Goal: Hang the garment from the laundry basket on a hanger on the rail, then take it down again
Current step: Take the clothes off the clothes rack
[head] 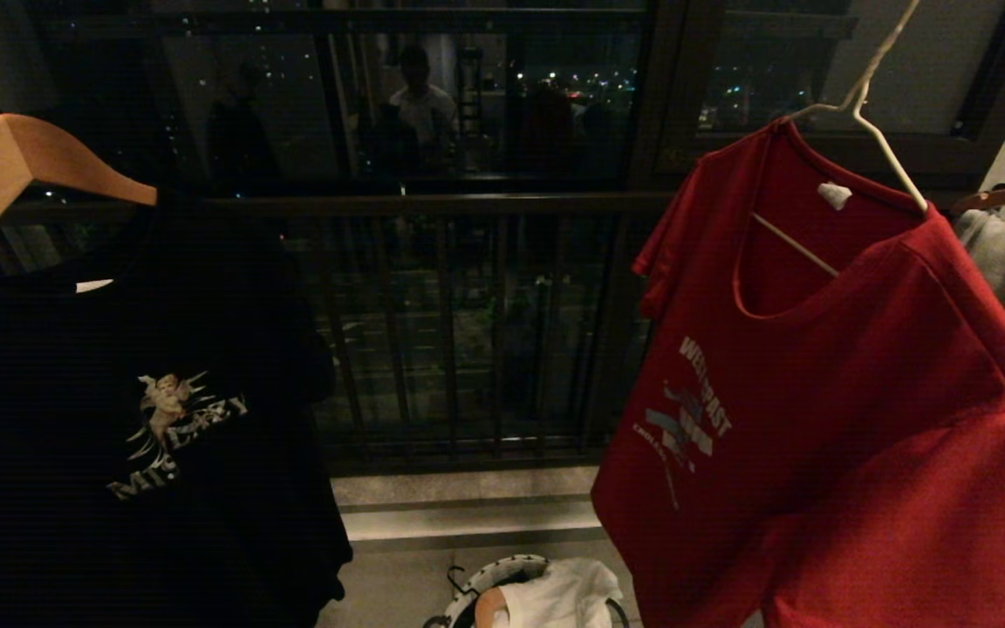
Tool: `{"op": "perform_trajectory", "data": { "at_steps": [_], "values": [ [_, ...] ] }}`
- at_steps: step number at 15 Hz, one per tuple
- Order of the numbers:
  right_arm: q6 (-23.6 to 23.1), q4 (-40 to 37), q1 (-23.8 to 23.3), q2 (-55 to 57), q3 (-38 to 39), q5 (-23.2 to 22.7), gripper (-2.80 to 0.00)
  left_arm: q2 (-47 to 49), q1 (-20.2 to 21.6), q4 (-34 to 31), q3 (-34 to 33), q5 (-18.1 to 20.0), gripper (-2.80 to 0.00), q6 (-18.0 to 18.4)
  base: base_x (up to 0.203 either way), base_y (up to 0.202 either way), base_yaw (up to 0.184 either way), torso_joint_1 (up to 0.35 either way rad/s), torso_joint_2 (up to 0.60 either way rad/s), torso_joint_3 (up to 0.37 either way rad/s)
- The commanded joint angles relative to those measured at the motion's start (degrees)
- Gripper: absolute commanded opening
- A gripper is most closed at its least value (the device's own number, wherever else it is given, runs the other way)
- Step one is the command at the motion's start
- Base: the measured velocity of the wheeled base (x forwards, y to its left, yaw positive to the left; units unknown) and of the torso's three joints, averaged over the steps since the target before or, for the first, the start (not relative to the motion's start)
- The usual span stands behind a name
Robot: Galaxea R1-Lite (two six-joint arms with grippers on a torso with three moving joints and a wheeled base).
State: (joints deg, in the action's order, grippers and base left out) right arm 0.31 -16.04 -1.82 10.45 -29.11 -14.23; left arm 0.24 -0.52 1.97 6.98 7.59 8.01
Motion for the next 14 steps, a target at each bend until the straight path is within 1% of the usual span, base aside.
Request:
{"op": "perform_trajectory", "data": {
  "at_steps": [1, 2, 3, 4, 6, 7, 8, 9, 10, 11, 12, 13, 14],
  "values": [
    [-3.8, 2.2, 0.5, -5.5, 7.9, 3.1, -2.80, -0.2, 0.0, 0.0, -1.9, 0.0, -2.80, 0.4, 0.000, 0.000, 0.000, 0.000, 0.00, 0.000],
    [-7.1, 2.9, 0.7, -8.1, 11.6, 3.8, -2.80, -0.2, 0.0, 0.1, -2.9, -0.1, -2.80, 0.8, 0.000, 0.000, 0.000, 0.000, 0.00, 0.000],
    [-8.9, 3.5, 0.8, -10.1, 14.1, 4.6, -2.80, -0.2, -0.1, 0.1, -4.3, -0.2, -2.80, 1.4, 0.000, 0.000, 0.000, 0.000, 0.00, 0.000],
    [-9.5, 3.9, 0.9, -10.5, 15.5, 6.0, -2.80, -0.2, 0.0, 0.1, -5.4, -0.3, -2.80, 2.0, 0.000, 0.000, 0.000, 0.000, 0.00, 0.000],
    [-9.5, 6.5, 0.9, -10.5, 18.6, 9.3, -2.80, -0.3, 0.0, 0.1, -5.9, -1.8, -2.80, 1.6, 0.000, 0.000, 0.000, 0.000, 0.00, 0.000],
    [-9.5, 9.9, 0.9, -10.5, 20.8, 10.5, -2.80, -0.2, 0.0, 0.0, -6.4, -3.0, -2.80, 1.8, 0.000, 0.000, 0.000, 0.000, 0.00, 0.000],
    [-9.5, 12.8, 0.9, -10.5, 23.5, 11.3, -2.80, -0.2, 0.0, -1.4, -7.1, -3.7, -2.80, 2.1, 0.000, 0.000, 0.000, 0.000, 0.00, 0.000],
    [-9.5, 16.3, 0.9, -10.5, 26.6, 12.0, -2.80, -0.2, 0.0, -2.8, -7.1, -4.0, -2.80, 1.5, 0.000, 0.000, 0.000, 0.000, 0.00, 0.000],
    [-9.2, 19.5, 0.9, -10.5, 28.9, 12.8, -2.80, -0.2, 0.0, -2.6, -7.1, -4.1, -2.80, 1.2, 0.000, 0.000, 0.000, 0.000, 0.00, 0.000],
    [-7.6, 19.8, 0.9, -10.5, 29.2, 13.1, -2.80, -0.2, 0.0, -2.4, -7.1, -4.1, -2.80, 1.1, 0.000, 0.000, 0.000, 0.000, 0.00, 0.000],
    [-6.7, 18.5, 0.9, -10.5, 29.1, 13.0, -2.80, -0.2, 0.0, -2.4, -7.1, -4.1, -2.80, 0.9, 0.000, 0.000, 0.000, 0.000, 0.00, 0.000],
    [-6.3, 15.6, 0.9, -10.5, 29.1, 12.9, -2.80, -0.2, 0.0, -2.4, -7.1, -4.2, -2.80, 0.3, 0.000, 0.000, 0.000, 0.000, 0.00, 0.000],
    [-5.4, 14.0, 0.9, -10.5, 28.6, 12.7, -2.80, -0.2, 0.0, -2.4, -7.1, -4.3, -2.80, -1.3, 0.000, 0.000, 0.000, 0.000, 0.00, 0.000]
  ]
}}
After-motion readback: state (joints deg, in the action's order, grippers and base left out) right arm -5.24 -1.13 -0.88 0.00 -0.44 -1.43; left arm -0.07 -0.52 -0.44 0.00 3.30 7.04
